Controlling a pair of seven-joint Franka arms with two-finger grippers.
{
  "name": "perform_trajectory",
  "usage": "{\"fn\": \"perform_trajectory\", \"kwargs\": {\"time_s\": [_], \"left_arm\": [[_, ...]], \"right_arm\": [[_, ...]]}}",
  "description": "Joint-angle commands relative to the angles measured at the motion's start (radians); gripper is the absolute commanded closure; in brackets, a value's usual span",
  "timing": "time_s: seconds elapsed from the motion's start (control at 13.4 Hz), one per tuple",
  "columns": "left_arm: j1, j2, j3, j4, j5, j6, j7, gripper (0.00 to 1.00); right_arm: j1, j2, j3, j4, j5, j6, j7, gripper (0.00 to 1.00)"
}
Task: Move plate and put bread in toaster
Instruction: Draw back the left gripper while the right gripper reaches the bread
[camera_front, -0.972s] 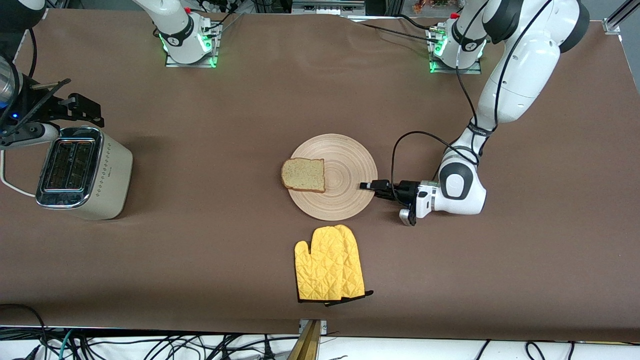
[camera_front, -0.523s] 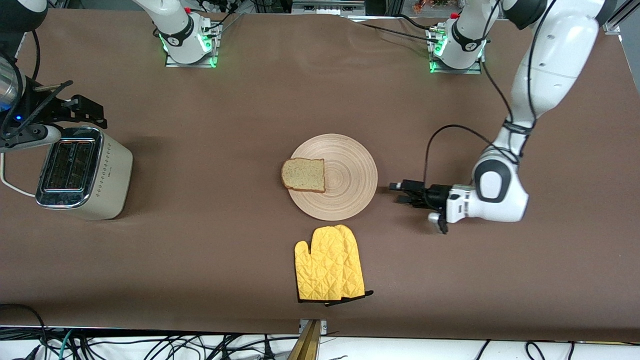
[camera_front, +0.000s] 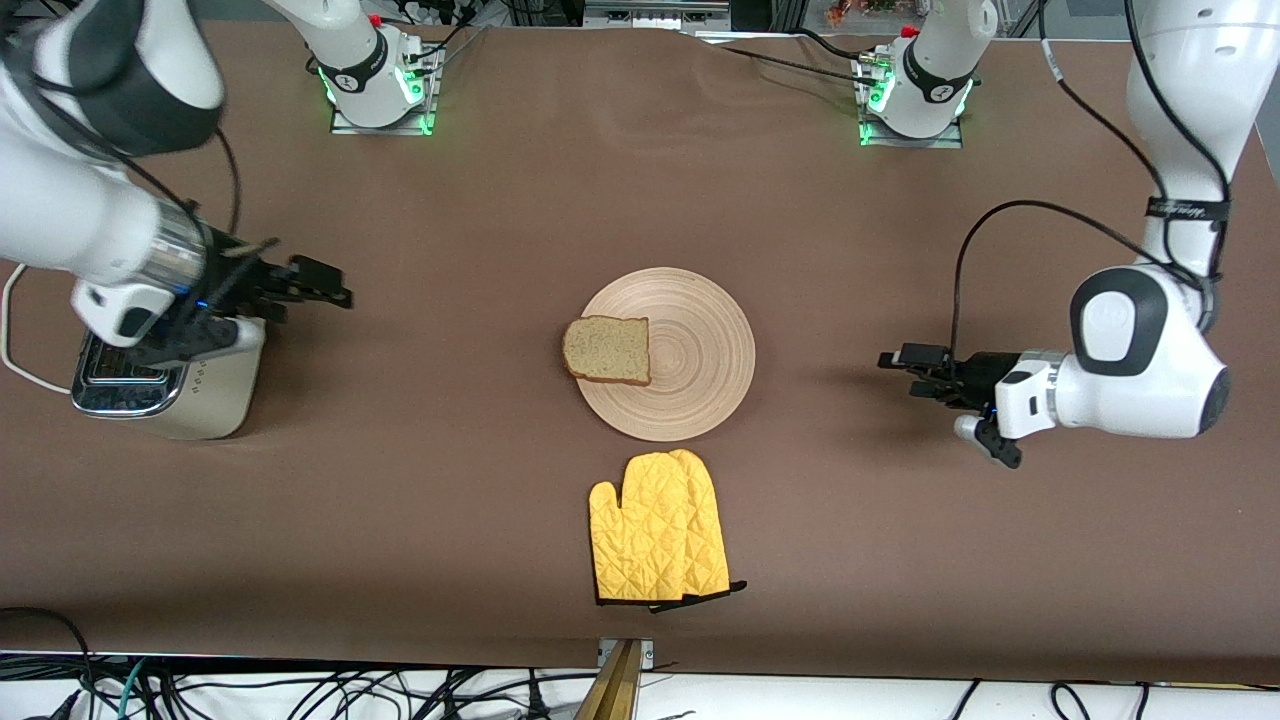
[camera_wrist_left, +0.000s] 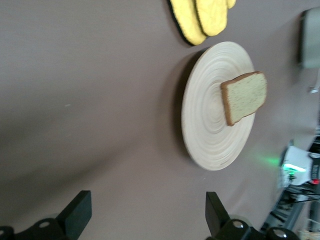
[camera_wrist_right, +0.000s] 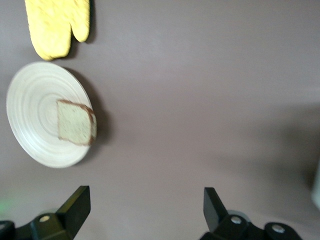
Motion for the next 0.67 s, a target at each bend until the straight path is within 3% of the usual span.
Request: {"fn": "perform_trajectory", "kwargs": {"time_s": [0.0,0.15,0.3,0.45,0.6], "left_arm": [[0.014,-0.034,0.001,0.076,0.111,-0.070,-0.061,0.00],[0.014,-0.076,-0.002,0.146,0.270,-0.096,-0.072,0.00],[-0.050,-0.162,0.000,0.145,0.431,-0.096,-0.089,0.00],[-0.068,-0.224,0.003,0.135,0.490,-0.096,-0.139,0.00],[-0.099,-0.350,0.027,0.057,0.498,-0.091,-0.220,0.00]], "right_arm": [[0.054,-0.021,-0.002,-0.150,0.107,0.182,0.049,0.00],[0.101,0.011,-0.002,-0.210,0.207,0.311,0.050,0.00],[0.143,0.057,-0.001,-0.237,0.288,0.406,0.049,0.00],[0.172,0.095,0.010,-0.277,0.342,0.498,0.047,0.00],[0.180,0.135,0.076,-0.338,0.397,0.636,0.030,0.00]]}}
